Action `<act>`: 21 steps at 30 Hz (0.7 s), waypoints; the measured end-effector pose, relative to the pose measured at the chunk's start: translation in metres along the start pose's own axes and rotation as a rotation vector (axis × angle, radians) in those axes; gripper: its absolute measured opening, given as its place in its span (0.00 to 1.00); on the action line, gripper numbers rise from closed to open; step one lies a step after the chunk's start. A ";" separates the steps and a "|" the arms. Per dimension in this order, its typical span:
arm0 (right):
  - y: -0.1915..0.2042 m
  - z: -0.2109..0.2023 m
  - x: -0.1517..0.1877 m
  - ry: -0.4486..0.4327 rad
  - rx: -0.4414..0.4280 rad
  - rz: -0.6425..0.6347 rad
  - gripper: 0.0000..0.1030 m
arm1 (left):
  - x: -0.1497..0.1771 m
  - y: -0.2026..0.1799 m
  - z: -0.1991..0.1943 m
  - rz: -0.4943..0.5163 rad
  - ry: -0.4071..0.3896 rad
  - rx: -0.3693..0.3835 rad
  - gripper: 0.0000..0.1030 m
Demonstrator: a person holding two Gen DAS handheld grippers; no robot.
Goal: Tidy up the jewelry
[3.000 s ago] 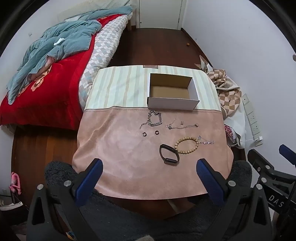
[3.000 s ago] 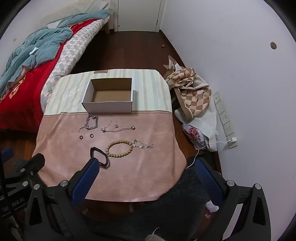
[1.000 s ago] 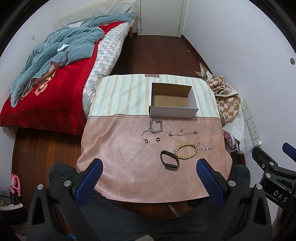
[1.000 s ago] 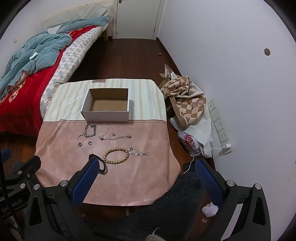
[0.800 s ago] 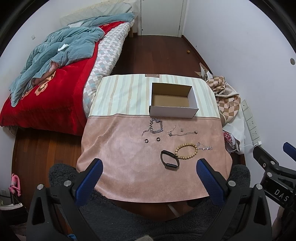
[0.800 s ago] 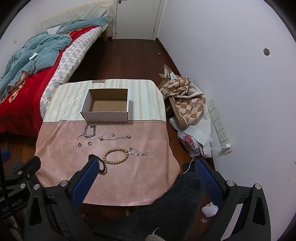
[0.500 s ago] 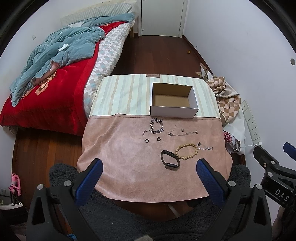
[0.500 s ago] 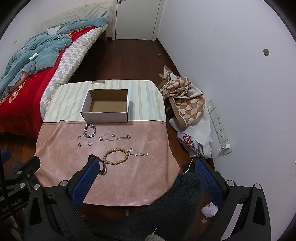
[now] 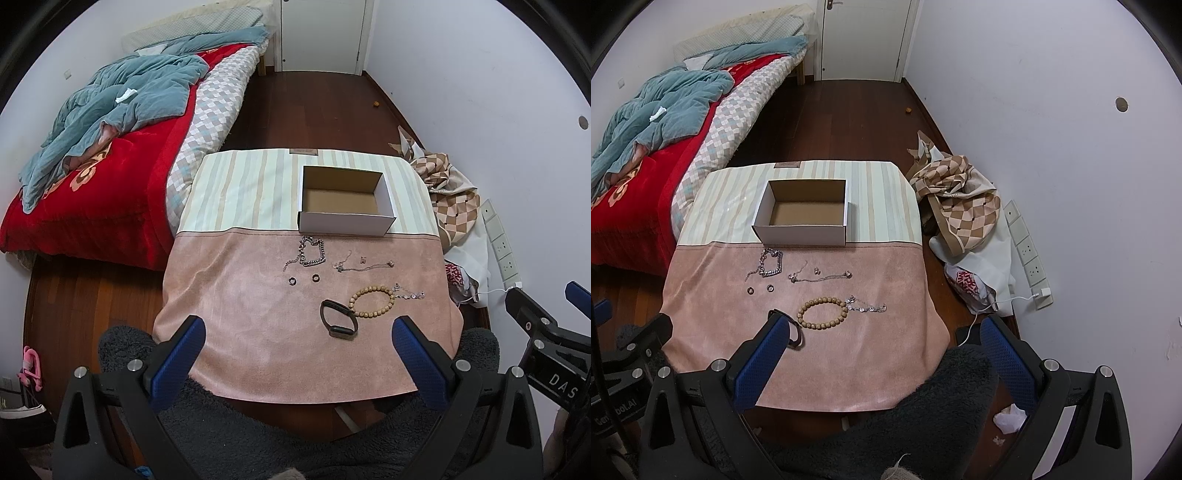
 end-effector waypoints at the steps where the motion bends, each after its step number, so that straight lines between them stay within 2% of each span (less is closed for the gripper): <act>1: 0.000 0.000 0.000 0.000 0.000 0.001 1.00 | 0.000 0.000 0.000 0.000 0.000 0.000 1.00; 8: -0.001 0.000 -0.001 -0.001 0.001 0.002 1.00 | 0.001 -0.002 0.003 -0.003 0.006 0.003 1.00; 13: -0.002 0.014 -0.001 0.009 0.005 0.016 1.00 | -0.001 -0.001 0.029 -0.003 0.010 -0.017 1.00; 17: -0.009 0.056 0.004 0.048 -0.018 0.073 1.00 | -0.003 0.008 0.074 0.005 0.025 -0.064 1.00; 21: -0.009 0.118 0.022 0.108 -0.035 0.098 1.00 | 0.011 0.016 0.126 0.018 0.083 -0.110 1.00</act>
Point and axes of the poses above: each gripper's, at about its wrist camera, not at the fingertips, and z roughly the way its jaws point, y to its left, x to its underside, the point moved 9 cm from there along z, roughly the way its jaws point, and after that the axes turned 10 degrees about -y, right-handed, at the moved point
